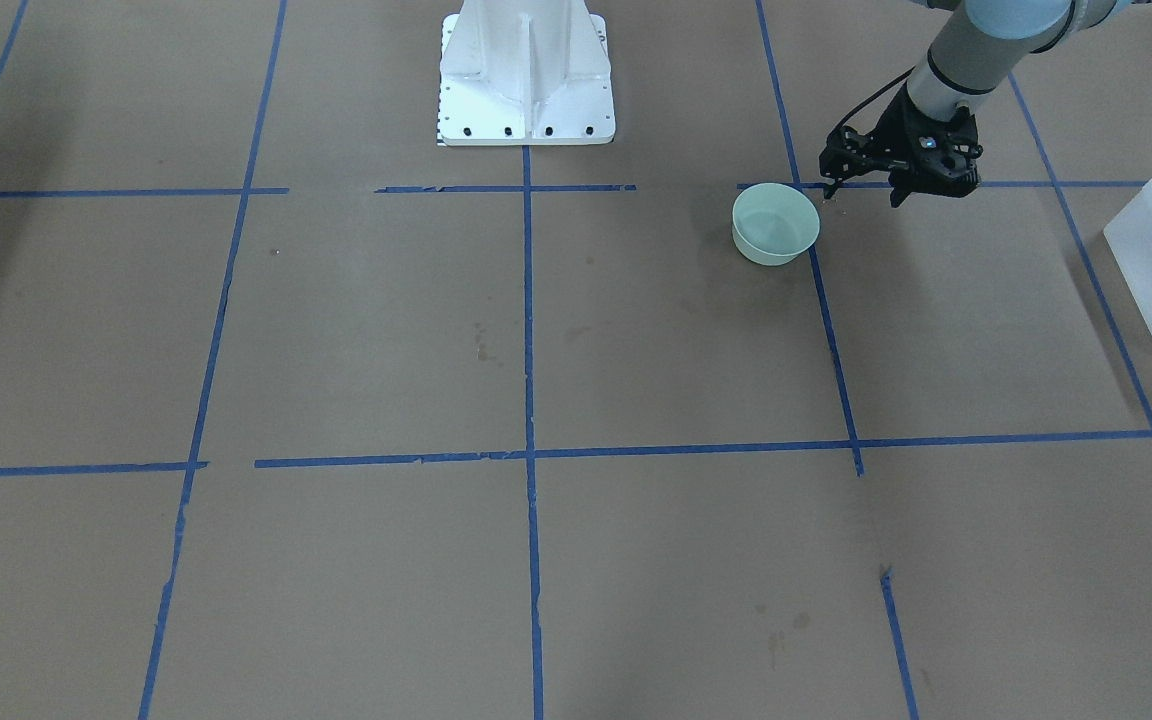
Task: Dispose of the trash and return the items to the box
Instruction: 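Carry the cloth into the pink bin with right gripper while left reaches for bowl, then grasp the rim of the pale green bowl with the left gripper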
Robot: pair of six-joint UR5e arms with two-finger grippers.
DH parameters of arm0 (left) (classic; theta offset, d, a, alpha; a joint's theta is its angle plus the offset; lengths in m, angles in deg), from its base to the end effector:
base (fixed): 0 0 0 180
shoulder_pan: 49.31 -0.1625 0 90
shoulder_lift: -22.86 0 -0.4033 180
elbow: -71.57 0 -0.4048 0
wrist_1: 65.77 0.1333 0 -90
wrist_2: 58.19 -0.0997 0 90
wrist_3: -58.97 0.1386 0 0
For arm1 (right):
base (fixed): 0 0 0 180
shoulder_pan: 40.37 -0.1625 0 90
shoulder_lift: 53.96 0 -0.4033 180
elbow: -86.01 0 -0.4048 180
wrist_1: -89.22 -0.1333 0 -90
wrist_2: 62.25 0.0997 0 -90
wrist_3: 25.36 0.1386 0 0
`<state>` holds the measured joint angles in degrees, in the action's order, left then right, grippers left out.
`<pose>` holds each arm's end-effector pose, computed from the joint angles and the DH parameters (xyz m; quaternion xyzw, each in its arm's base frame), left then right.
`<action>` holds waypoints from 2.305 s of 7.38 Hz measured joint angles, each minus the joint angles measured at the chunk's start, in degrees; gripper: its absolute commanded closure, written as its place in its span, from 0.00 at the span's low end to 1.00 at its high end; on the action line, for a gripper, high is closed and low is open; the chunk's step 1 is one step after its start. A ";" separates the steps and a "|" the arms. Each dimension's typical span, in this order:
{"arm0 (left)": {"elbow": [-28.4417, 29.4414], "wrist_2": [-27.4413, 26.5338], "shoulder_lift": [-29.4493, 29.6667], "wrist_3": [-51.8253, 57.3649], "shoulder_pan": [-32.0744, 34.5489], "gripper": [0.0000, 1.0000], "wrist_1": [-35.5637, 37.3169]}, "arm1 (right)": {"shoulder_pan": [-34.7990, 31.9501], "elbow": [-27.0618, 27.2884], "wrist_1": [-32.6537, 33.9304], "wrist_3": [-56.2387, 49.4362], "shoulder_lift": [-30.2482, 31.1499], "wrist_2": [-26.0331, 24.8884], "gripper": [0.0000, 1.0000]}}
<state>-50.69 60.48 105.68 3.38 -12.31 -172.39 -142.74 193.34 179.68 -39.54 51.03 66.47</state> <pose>0.3364 -0.3371 0.4155 0.0134 0.4151 0.0676 0.9072 0.1319 -0.3840 0.6404 0.0912 -0.3190 -0.0203 0.9431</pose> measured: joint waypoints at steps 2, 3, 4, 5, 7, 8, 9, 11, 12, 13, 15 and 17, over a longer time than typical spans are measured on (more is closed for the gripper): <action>0.83 -0.96 0.08 -0.22 -2.13 0.06 -0.13 | -3.34 -3.93 1.31 -8.02 -0.84 -2.01 1.00; 2.55 -1.38 1.25 -0.49 -2.57 0.07 -0.62 | -4.22 -7.23 1.22 -11.48 -1.94 -2.28 1.00; 5.13 -1.58 3.42 -1.23 -2.73 0.07 -1.33 | -4.63 -10.05 1.02 -14.53 -2.89 -2.40 1.00; 7.46 -1.64 5.39 -2.03 -2.82 0.08 -1.79 | -4.78 -11.99 0.63 -16.71 -3.35 -2.86 1.00; 10.39 -1.68 6.87 -2.72 -3.22 0.11 -3.38 | -4.84 -14.92 -2.09 -19.14 -3.24 -5.18 1.00; 11.06 -1.68 7.04 -3.17 -3.68 0.15 -3.95 | -4.85 -17.53 -4.79 -19.46 -3.35 -5.66 1.00; 11.30 -1.68 7.16 -4.01 -4.27 0.23 -4.40 | -4.85 -20.23 -8.00 -19.44 -3.47 -5.82 0.77; 11.50 -1.74 7.25 -4.81 -4.91 0.48 -5.18 | -4.80 -22.62 -11.11 -18.44 -3.54 -5.67 0.00; 11.63 -1.87 7.26 -4.88 -5.05 0.63 -5.34 | -4.66 -22.75 -11.52 -16.81 -3.61 -5.30 0.00; 11.74 -1.97 7.26 -4.93 -5.15 0.85 -5.40 | -4.21 -22.61 -11.83 -14.97 -3.72 -4.92 0.00; 11.78 -2.04 7.27 -4.94 -5.22 1.00 -5.47 | -3.06 -22.49 -12.33 -13.70 -4.44 -2.92 0.00; 10.98 -2.11 7.08 -4.89 -4.94 1.00 -5.37 | -2.37 -22.24 -12.48 -13.50 -4.81 -0.26 0.00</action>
<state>-39.71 58.36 112.76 -1.51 -17.25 -177.77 -145.11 171.10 167.20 -53.04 46.23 66.22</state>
